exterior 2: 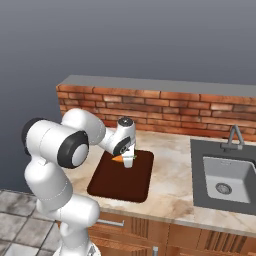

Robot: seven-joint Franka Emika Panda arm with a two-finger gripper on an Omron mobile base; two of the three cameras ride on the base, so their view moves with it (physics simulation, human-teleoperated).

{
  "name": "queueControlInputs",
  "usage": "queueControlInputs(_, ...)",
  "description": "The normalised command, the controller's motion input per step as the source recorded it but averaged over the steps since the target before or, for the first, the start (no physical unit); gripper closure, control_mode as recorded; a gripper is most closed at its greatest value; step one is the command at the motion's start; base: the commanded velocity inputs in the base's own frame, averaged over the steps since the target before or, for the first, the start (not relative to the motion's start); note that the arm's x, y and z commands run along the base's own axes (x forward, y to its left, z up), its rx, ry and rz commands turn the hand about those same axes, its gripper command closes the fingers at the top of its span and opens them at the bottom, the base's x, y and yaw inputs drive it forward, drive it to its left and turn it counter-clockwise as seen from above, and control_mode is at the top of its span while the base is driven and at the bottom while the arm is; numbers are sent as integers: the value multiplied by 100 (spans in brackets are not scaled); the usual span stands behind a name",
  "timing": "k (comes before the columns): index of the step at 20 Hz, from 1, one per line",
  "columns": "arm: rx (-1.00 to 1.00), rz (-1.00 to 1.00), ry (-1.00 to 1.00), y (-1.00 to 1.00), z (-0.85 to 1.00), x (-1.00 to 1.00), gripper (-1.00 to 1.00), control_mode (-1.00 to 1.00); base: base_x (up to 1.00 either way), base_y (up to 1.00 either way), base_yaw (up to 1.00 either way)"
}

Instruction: Place the two vegetables and bowl onto the tray for setting up a vegetable dip station.

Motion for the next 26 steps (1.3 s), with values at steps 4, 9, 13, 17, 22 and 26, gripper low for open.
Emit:
queueControlInputs(4, 0, 0, 0, 0, 0, 0, -100, -100, 0, 0, 0)
queueControlInputs(9, 0, 0, -5, -13, 13, -2, -100, -100, 0, 0, 0)
queueControlInputs(13, 0, 0, -7, -21, 43, -11, -100, -100, 0, 0, 0)
queueControlInputs(17, 0, 0, -4, -27, 53, -29, -100, -100, 0, 0, 0)
queueControlInputs(22, -3, 10, -4, -7, 48, -40, -100, -100, 0, 0, 0)
queueControlInputs(26, -5, 18, 0, 0, 46, -49, -100, -100, 0, 0, 0)
